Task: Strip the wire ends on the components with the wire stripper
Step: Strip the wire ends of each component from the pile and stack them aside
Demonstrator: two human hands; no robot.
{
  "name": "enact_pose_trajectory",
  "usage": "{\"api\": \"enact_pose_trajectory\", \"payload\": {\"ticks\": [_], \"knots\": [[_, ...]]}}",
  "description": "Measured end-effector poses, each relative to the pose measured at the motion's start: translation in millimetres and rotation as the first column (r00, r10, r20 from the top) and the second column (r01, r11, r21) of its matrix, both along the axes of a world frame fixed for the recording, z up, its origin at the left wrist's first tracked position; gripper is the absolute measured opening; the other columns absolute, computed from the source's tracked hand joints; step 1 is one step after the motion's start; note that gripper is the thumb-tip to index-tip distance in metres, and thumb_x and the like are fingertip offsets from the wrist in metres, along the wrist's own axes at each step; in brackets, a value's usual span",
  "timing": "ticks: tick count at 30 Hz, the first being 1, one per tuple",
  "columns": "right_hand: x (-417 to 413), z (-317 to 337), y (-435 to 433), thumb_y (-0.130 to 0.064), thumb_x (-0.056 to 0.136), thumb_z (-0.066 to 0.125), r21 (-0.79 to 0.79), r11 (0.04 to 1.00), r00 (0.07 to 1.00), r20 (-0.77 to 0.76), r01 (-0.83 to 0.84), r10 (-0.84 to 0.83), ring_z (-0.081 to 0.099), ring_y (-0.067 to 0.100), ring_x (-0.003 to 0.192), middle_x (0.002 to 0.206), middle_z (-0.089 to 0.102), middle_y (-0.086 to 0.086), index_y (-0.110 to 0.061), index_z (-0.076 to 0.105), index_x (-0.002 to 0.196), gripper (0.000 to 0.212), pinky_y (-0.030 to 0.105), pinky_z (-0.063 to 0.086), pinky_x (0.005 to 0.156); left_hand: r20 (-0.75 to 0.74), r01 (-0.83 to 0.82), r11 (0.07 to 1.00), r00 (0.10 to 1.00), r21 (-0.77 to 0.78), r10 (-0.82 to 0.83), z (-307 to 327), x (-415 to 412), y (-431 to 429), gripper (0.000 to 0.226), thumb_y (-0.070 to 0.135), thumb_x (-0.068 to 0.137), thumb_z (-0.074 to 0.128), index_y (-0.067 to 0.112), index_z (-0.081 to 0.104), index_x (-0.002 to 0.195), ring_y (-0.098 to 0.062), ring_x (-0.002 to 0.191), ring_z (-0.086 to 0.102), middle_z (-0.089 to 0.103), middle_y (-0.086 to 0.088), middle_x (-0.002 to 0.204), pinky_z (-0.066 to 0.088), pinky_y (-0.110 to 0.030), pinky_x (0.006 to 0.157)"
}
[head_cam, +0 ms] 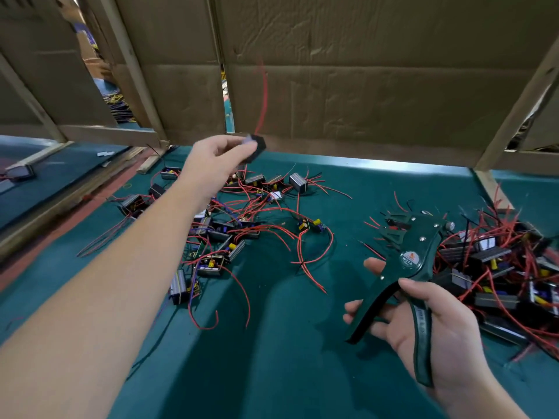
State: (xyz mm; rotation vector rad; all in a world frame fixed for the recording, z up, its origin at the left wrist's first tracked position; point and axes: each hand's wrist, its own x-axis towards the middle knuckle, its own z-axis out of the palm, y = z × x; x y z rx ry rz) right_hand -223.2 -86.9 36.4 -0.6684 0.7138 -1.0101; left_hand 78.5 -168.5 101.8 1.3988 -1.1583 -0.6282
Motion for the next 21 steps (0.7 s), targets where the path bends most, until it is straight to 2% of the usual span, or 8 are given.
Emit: {"api": "enact_pose_trajectory", "payload": {"ticks": [2,5,7,10,15,17,19,21], "knots": [[-1.3,0.8,-0.5,-0.021,0.068,0.048,-0.005,1.000,1.000,-0.002,0.003,-0.003,0.063,0.045,0.066,0.091,0.068,0.017,0.003,0.059,0.110,0.049,0.059,0.053,0.065,-0.084,0.048,0.998,0.995,-0.051,-0.052,0.4,-20.7,11.2,0.024,0.042,0.086,0.062,0.022,0.076,0.085,-0.011,0.084,0.063,0.074,0.007,0.088,0.047,-0.027,0.079],[-4.0,1.8,-0.8,-0.022,0.069,0.048,0.005,1.000,1.000,-0.002,0.016,-0.016,0.064,0.044,0.066,0.085,0.066,0.017,0.002,0.061,0.109,0.049,0.059,0.051,0.067,-0.082,0.021,0.993,0.996,-0.119,-0.030,-13.9,-50.7,28.9,0.015,0.009,0.092,0.060,0.018,0.072,0.094,-0.002,0.081,0.066,0.074,0.007,0.081,0.050,-0.017,0.077],[-5.1,2.2,-0.9,-0.022,0.068,0.048,0.018,0.999,1.000,-0.003,0.026,-0.026,0.064,0.044,0.066,0.087,0.064,0.019,0.002,0.061,0.109,0.049,0.060,0.051,0.068,-0.142,0.027,0.991,0.989,-0.130,-0.045,-24.4,-67.0,38.6,0.024,-0.007,0.088,0.059,0.013,0.070,0.093,-0.003,0.079,0.068,0.073,0.003,0.082,0.050,-0.014,0.075],[-6.1,3.3,-1.9,-0.022,0.068,0.048,0.033,0.999,0.999,0.015,0.033,-0.034,0.064,0.045,0.067,0.104,0.065,0.018,0.005,0.057,0.114,0.054,0.060,0.053,0.067,-0.292,0.026,0.986,0.954,-0.165,-0.074,-36.9,-82.4,48.0,0.029,-0.014,0.087,0.056,0.012,0.067,0.094,-0.009,0.078,0.069,0.073,0.000,0.083,0.051,-0.018,0.073],[-10.2,4.5,-3.7,-0.023,0.069,0.048,0.024,1.000,0.999,0.038,0.014,-0.015,0.063,0.043,0.067,0.121,0.063,0.019,0.003,0.058,0.114,0.053,0.058,0.055,0.066,-0.682,0.013,0.980,0.716,-0.200,-0.149,-50.5,-100.2,54.5,0.032,-0.009,0.088,0.055,0.016,0.051,0.108,-0.014,0.073,0.070,0.075,-0.007,0.086,0.054,-0.021,0.063],[-10.9,4.6,-3.4,-0.030,0.062,0.064,0.012,0.999,0.998,0.050,-0.034,0.033,0.063,0.041,0.070,0.120,0.063,0.024,0.002,0.057,0.119,0.066,0.055,0.054,0.067,-0.733,0.059,0.980,0.656,-0.190,-0.182,-53.9,-103.2,55.6,0.026,0.000,0.086,0.058,0.014,0.056,0.108,-0.011,0.068,0.068,0.075,-0.003,0.084,0.053,-0.018,0.063],[-10.6,4.0,-3.4,-0.034,0.041,0.084,-0.007,0.996,0.994,0.069,-0.087,0.088,0.064,0.042,0.072,0.113,0.064,0.030,0.000,0.059,0.119,0.090,0.053,0.056,0.066,-0.685,0.088,0.979,0.703,-0.181,-0.190,-60.0,-102.7,58.8,0.020,0.012,0.078,0.063,0.010,0.063,0.098,-0.012,0.067,0.068,0.074,-0.002,0.080,0.053,-0.018,0.066],[-9.6,3.4,-2.8,-0.031,0.034,0.089,-0.010,0.992,0.988,0.091,-0.128,0.129,0.063,0.044,0.072,0.110,0.063,0.033,0.001,0.061,0.118,0.094,0.054,0.057,0.067,-0.604,0.080,0.983,0.779,-0.166,-0.165,-67.3,-101.2,64.4,0.015,0.016,0.074,0.064,0.009,0.065,0.088,-0.018,0.070,0.069,0.073,-0.004,0.077,0.054,-0.021,0.070]]}}
